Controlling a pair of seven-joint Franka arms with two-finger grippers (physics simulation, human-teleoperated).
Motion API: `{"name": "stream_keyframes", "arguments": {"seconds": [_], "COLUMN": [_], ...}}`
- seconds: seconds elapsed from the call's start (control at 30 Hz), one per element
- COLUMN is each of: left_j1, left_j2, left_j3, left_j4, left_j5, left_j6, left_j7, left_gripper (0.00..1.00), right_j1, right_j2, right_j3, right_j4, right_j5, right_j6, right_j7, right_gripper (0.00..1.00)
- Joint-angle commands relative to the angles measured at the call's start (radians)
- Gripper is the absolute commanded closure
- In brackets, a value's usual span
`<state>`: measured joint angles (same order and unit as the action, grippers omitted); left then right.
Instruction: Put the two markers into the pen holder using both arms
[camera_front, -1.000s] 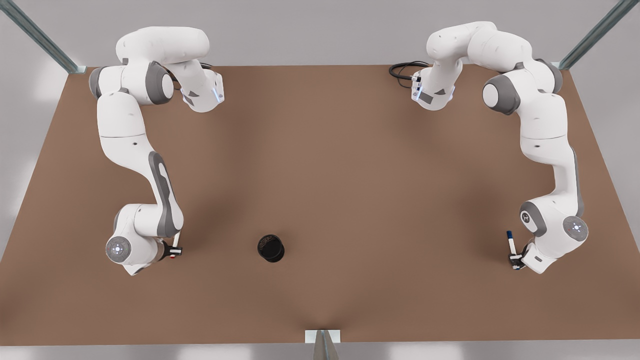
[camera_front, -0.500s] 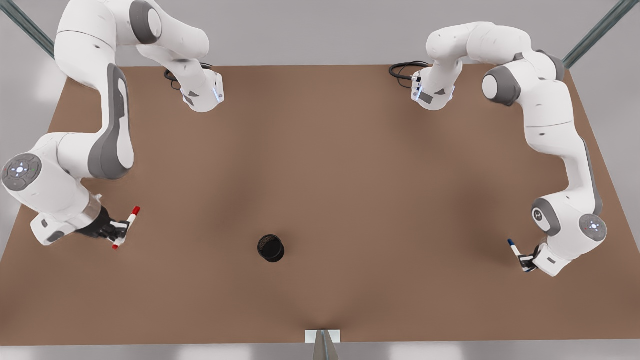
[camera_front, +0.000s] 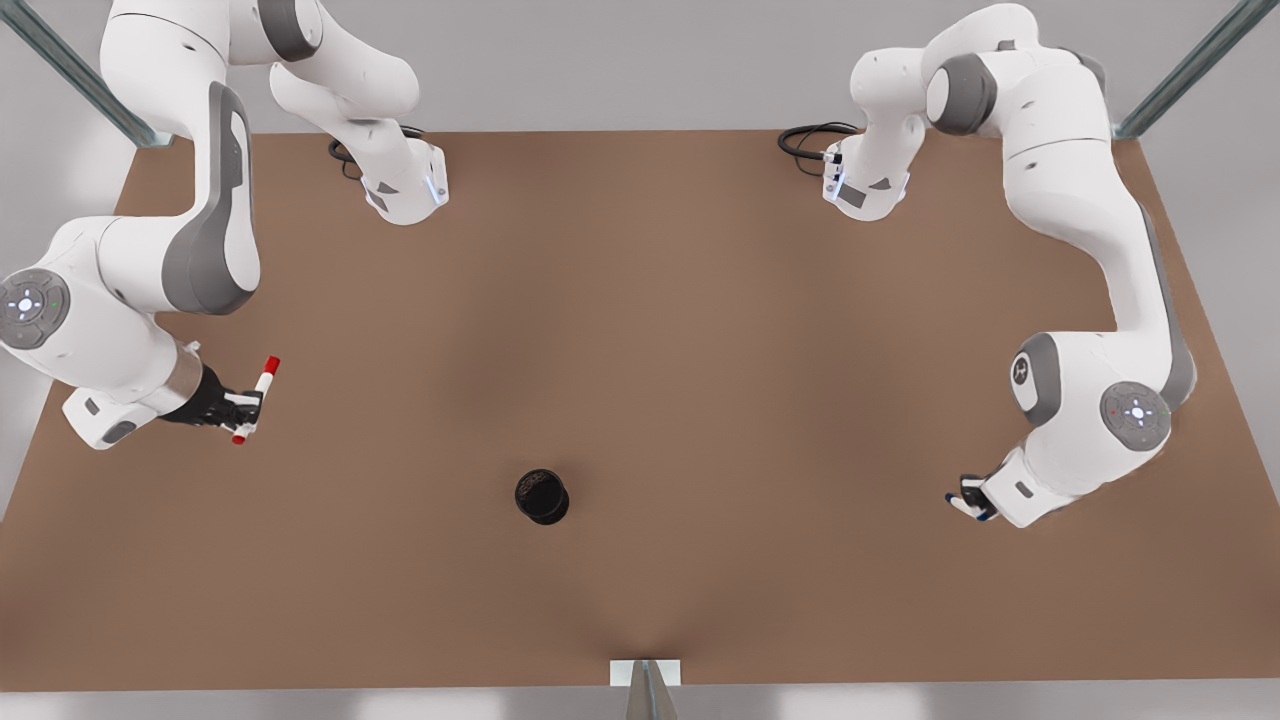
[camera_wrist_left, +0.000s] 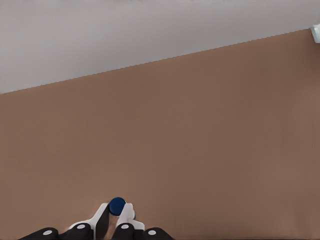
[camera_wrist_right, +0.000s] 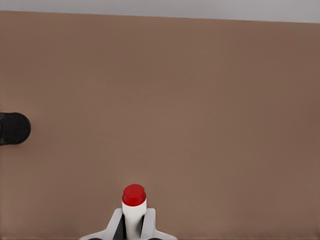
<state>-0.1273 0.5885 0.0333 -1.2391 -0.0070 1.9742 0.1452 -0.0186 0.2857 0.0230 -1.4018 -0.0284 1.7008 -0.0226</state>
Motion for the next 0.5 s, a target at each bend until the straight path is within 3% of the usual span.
{"name": "stream_keyframes", "arguments": {"seconds": [0.0, 0.1, 0.47], "left_j1": [-0.109, -0.184, -0.486], "left_j2": [-0.007, -0.006, 0.1], "left_j3": [-0.001, -0.102, -0.093], "left_j4": [0.044, 0.061, 0.062], "left_j5": [-0.024, -0.037, -0.033], "left_j6": [-0.069, 0.109, 0.804], "left_j7": [-0.597, -0.958, -1.564], "left_gripper": [0.79, 0.79, 0.79], "right_j1": [0.0, 0.0, 0.0], "right_j2": [0.0, 0.0, 0.0], "right_j3": [0.0, 0.002, 0.002], "right_j4": [0.001, 0.001, 0.003], "right_j5": [-0.008, -0.008, -0.008], "right_j6": [-0.021, -0.02, -0.02], "right_j7": [-0.005, -0.007, -0.01], "right_gripper": [0.79, 0.79, 0.78]}}
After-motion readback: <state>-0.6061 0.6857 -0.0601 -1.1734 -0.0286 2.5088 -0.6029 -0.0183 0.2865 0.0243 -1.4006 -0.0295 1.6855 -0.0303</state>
